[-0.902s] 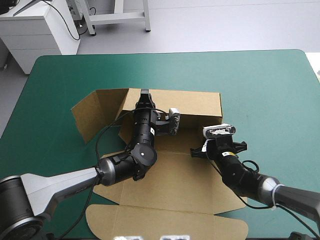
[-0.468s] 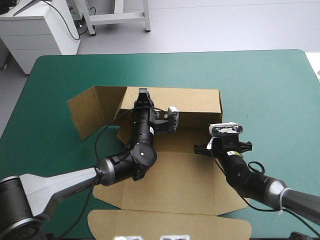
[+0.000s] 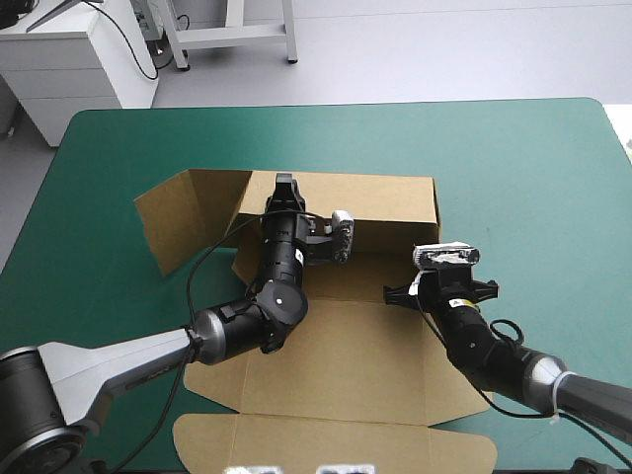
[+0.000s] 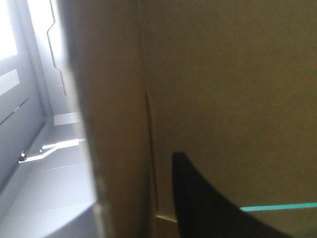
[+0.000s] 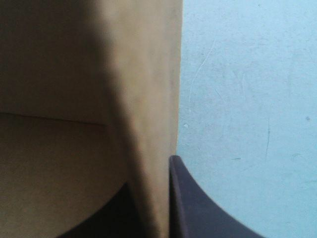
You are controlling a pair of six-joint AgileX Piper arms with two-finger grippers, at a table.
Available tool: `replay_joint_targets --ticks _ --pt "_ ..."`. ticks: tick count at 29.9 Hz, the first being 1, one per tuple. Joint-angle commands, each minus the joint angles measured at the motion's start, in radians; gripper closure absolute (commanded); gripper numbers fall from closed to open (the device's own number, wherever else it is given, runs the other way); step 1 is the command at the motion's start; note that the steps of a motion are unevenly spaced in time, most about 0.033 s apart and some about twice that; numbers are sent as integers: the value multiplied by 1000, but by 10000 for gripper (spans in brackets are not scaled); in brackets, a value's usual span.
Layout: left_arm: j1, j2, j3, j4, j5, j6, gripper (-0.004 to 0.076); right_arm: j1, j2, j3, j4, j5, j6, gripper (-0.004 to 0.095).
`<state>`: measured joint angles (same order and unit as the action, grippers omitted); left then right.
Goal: Fold the box
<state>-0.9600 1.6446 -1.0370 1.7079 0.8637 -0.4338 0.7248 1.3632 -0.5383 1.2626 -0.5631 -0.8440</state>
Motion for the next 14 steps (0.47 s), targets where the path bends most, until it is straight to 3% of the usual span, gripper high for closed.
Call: replay_joint_targets --ticks 1,3,5,8,14 --pt "24 -38 -26 39 13 -8 412 3 -45 -32 -69 -38 8 926" --pt "32 -38 -26 39 2 -8 318 3 -45 -32 -69 -51 8 926" --pt "34 -38 -26 39 -13 -8 294 3 -45 -32 -71 -70 8 926" --pt "23 -38 -26 39 -2 -8 308 3 -45 -32 -71 -95 8 926" --pt "-66 -38 -26 39 146 -13 339 -1 -43 -33 -79 -101 -13 926"
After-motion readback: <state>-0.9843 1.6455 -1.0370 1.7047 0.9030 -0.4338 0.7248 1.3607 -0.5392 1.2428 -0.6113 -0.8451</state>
